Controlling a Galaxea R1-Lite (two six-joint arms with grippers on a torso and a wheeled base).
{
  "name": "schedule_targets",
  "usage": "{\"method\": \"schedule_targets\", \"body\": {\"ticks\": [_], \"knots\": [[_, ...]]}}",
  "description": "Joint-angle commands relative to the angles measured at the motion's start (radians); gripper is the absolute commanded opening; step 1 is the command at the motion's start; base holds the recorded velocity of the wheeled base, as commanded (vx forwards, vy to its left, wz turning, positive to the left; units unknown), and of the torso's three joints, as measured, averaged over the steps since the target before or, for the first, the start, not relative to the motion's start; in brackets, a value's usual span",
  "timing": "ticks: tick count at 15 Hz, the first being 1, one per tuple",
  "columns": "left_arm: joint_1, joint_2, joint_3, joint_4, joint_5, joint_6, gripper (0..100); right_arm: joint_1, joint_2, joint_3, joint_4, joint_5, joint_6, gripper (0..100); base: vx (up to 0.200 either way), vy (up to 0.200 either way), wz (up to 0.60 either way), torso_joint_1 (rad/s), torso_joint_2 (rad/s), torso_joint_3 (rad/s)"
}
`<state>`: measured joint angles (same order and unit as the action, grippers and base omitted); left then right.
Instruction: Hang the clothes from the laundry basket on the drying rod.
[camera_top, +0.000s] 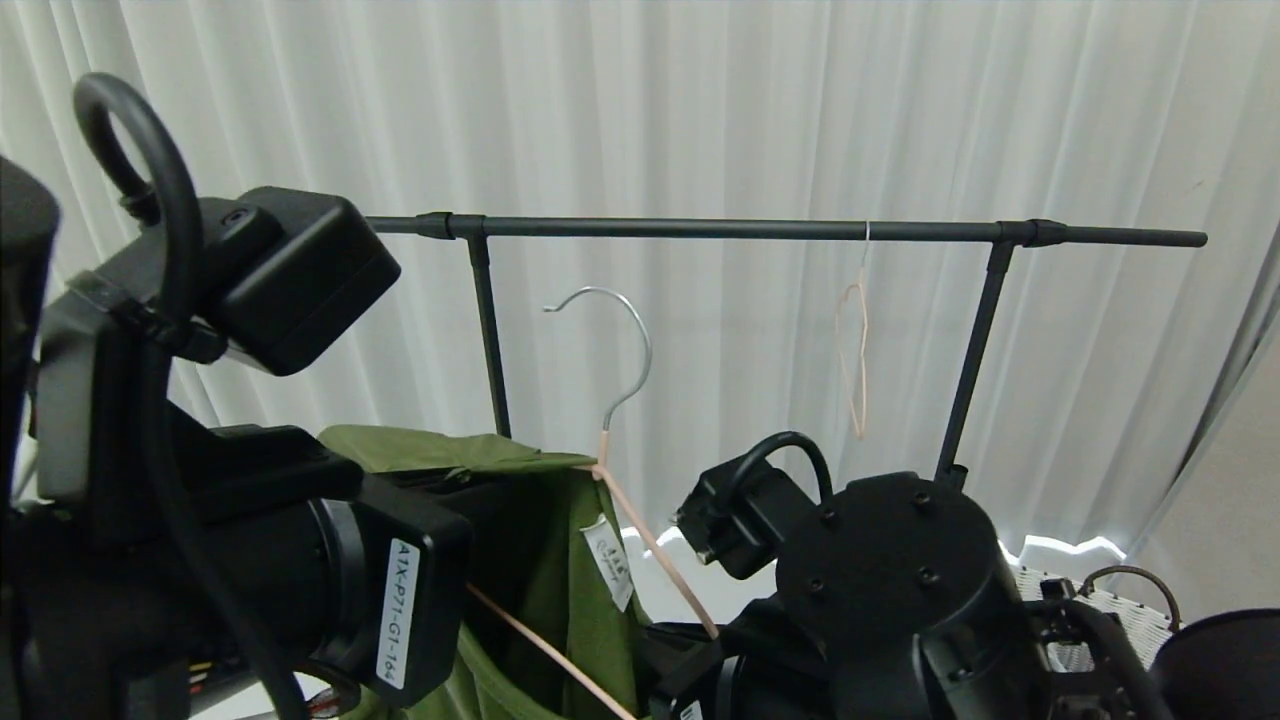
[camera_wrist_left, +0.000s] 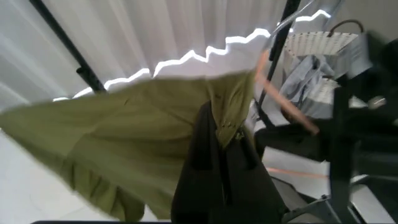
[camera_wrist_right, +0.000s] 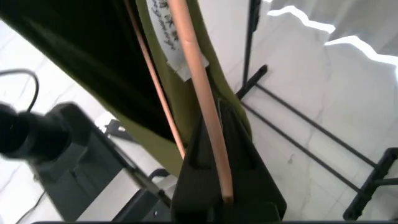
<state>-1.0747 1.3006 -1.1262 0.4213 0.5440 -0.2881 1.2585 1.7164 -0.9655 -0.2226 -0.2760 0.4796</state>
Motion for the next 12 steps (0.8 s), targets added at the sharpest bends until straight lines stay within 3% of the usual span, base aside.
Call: {"method": "schedule_targets", "body": {"ticks": [1,8,9,12], "knots": [[-0.004,-0.018,0.016,0.001,0.008,0.0,0,-0.002,-0.052,-0.001,-0.003,-0.023,0.001,0,0.0,0.0,0.0,0.0,0.0,0.0],[-0.033,-0.012,0.014,-0.001,0.008,0.014,0,0.001,-0.075,-0.005,-0.098,-0.083,-0.012,0,0.0,0.0,0.0,0.0,0.0,0.0],[-0.042,-0.014,0.016,-0.001,0.01,0.014,100,0.001,-0.075,-0.005,-0.107,-0.083,-0.022,0,0.0,0.0,0.0,0.0,0.0,0.0],[-0.045,-0.031,0.017,-0.001,0.01,0.014,100,-0.001,-0.08,-0.004,-0.124,-0.101,-0.035,0,0.0,0.0,0.0,0.0,0.0,0.0]]}}
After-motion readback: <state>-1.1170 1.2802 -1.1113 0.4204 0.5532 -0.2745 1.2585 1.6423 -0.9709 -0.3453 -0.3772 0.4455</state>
